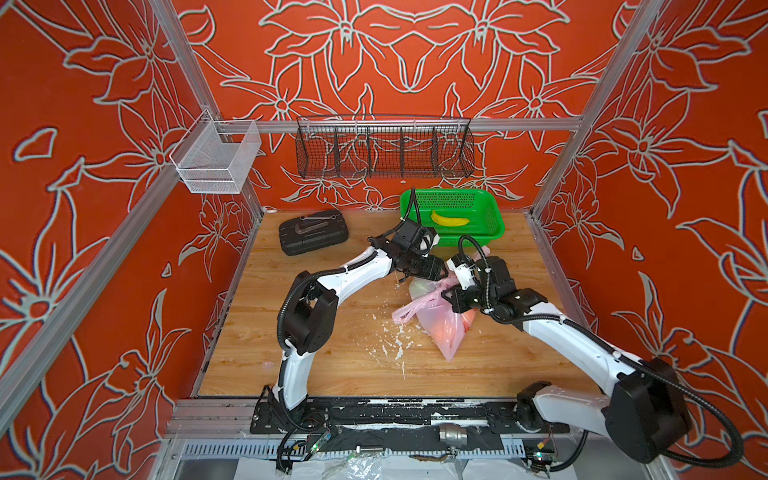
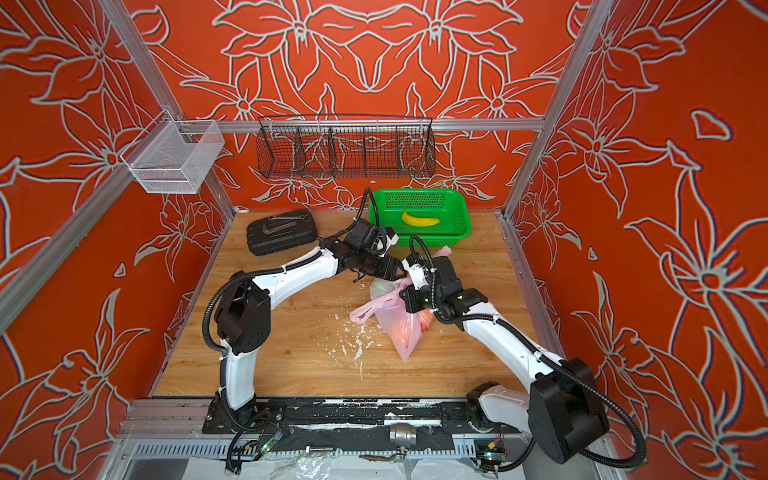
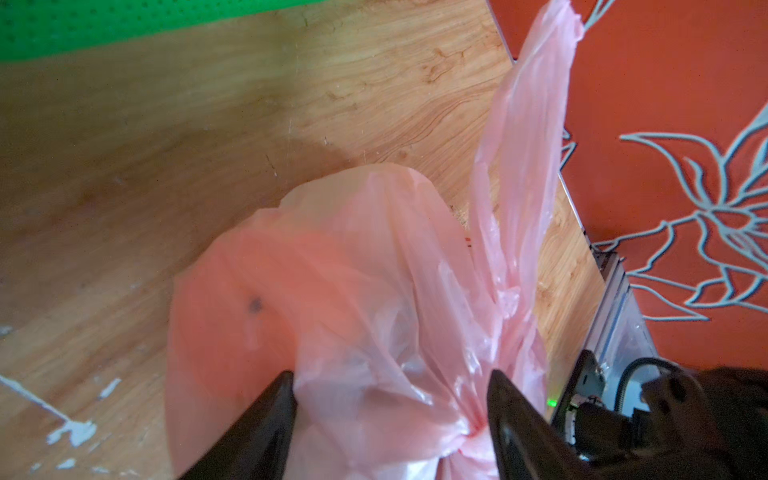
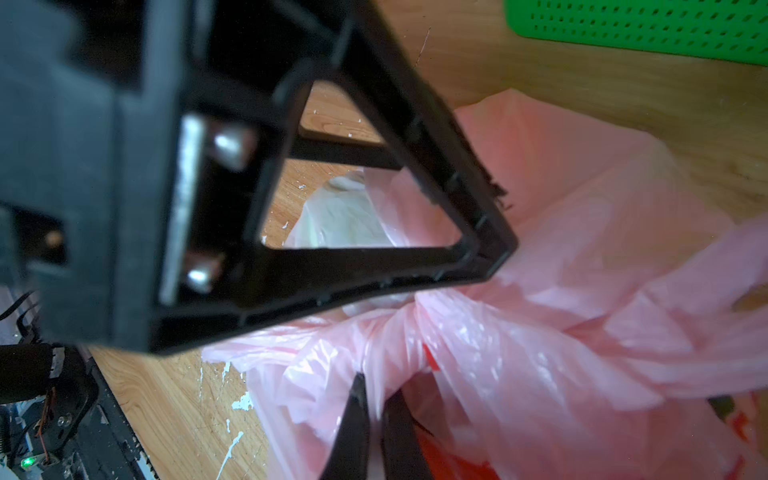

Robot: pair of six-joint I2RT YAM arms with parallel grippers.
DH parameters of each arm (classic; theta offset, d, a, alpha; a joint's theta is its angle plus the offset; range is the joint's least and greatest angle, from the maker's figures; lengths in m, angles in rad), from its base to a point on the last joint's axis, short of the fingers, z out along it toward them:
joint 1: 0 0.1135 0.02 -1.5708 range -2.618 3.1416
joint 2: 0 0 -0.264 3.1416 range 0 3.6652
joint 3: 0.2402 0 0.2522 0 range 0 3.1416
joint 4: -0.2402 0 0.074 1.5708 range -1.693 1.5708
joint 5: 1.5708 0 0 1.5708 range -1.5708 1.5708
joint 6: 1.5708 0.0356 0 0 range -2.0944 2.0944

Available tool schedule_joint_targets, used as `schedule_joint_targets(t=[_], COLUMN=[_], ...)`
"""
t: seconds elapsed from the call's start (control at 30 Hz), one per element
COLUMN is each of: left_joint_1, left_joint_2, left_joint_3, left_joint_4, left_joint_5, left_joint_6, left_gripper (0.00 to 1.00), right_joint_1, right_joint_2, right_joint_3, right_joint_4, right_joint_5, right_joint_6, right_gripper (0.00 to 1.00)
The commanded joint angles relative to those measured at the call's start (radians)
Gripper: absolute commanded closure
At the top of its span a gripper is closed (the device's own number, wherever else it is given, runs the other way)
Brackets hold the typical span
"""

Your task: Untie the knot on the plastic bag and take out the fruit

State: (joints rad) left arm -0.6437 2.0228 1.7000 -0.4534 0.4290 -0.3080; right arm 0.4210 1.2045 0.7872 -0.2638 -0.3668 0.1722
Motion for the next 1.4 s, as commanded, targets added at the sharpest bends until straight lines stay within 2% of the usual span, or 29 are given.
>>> schedule_joint_targets(t=[0.0, 0.13, 0.23, 0.27, 0.43, 0.53, 0.57, 0.7, 0.73, 0.8, 0.87, 0.93, 1.03, 1.07, 1.2, 1.23, 1.3, 1.37], left_joint_1=[-0.009, -0.011, -0.011, -0.012, -0.01, -0.008, -0.006, 0.01, 0.013, 0.013, 0.013, 0.013, 0.013, 0.013, 0.013, 0.015, 0.015, 0.02], left_joint_2=[0.02, 0.026, 0.006, -0.005, -0.067, -0.097, -0.106, -0.14, -0.147, -0.154, -0.159, -0.16, -0.163, -0.165, -0.17, -0.17, -0.174, -0.186], left_joint_3=[0.008, 0.009, -0.013, -0.026, -0.089, -0.122, -0.13, -0.172, -0.179, -0.186, -0.184, -0.183, -0.185, -0.185, -0.187, -0.188, -0.193, -0.214], left_joint_4=[-0.047, -0.059, -0.045, -0.035, -0.011, -0.001, 0.001, 0.01, 0.012, 0.015, 0.018, 0.024, 0.032, 0.033, 0.018, 0.012, 0.005, 0.014], left_joint_5=[0.004, -0.037, -0.085, -0.103, -0.237, -0.297, -0.309, -0.33, -0.325, -0.305, -0.281, -0.266, -0.257, -0.259, -0.295, -0.305, -0.32, -0.337], left_joint_6=[0.014, -0.001, -0.009, -0.011, -0.005, -0.006, -0.009, -0.025, -0.027, -0.028, -0.034, -0.042, -0.05, -0.05, -0.051, -0.053, -0.055, -0.055], left_gripper=[0.49, 0.72, 0.91, 0.99, 1.0, 1.0, 1.0, 1.0, 1.0, 1.0, 1.0, 1.0, 1.0, 1.0, 1.0, 1.0, 1.0, 1.0], right_joint_1=[0.004, 0.004, 0.004, 0.005, 0.004, 0.004, 0.004, 0.002, 0.003, 0.006, 0.014, 0.017, 0.025, 0.028, 0.035, 0.036, 0.036, 0.035], right_joint_2=[-0.003, -0.004, -0.01, -0.015, -0.046, -0.064, -0.066, -0.065, -0.063, -0.043, -0.014, 0.029, 0.116, 0.144, 0.223, 0.231, 0.229, 0.206], right_joint_3=[0.011, 0.011, 0.009, 0.004, -0.021, -0.05, -0.057, -0.06, -0.058, -0.032, -0.003, 0.021, 0.049, 0.063, 0.109, 0.113, 0.118, 0.103], right_joint_4=[0.087, 0.095, 0.094, 0.094, 0.108, 0.138, 0.14, 0.112, 0.108, 0.074, 0.05, 0.042, 0.049, 0.041, 0.007, 0.003, -0.005, 0.011], right_joint_5=[0.004, 0.003, 0.024, 0.032, 0.097, 0.105, 0.118, 0.151, 0.131, 0.083, 0.043, -0.008, -0.049, -0.058, -0.089, -0.09, -0.065, -0.048], right_joint_6=[-0.018, -0.015, -0.011, -0.008, 0.013, 0.018, 0.021, 0.031, 0.024, 0.012, 0.015, 0.029, 0.041, 0.038, 0.032, 0.03, 0.034, 0.041], right_gripper=[1.0, 0.98, 0.88, 0.86, 0.79, 0.97, 1.0, 1.0, 0.94, 0.62, 0.41, 0.33, 0.3, 0.31, 0.52, 0.6, 0.84, 0.99])
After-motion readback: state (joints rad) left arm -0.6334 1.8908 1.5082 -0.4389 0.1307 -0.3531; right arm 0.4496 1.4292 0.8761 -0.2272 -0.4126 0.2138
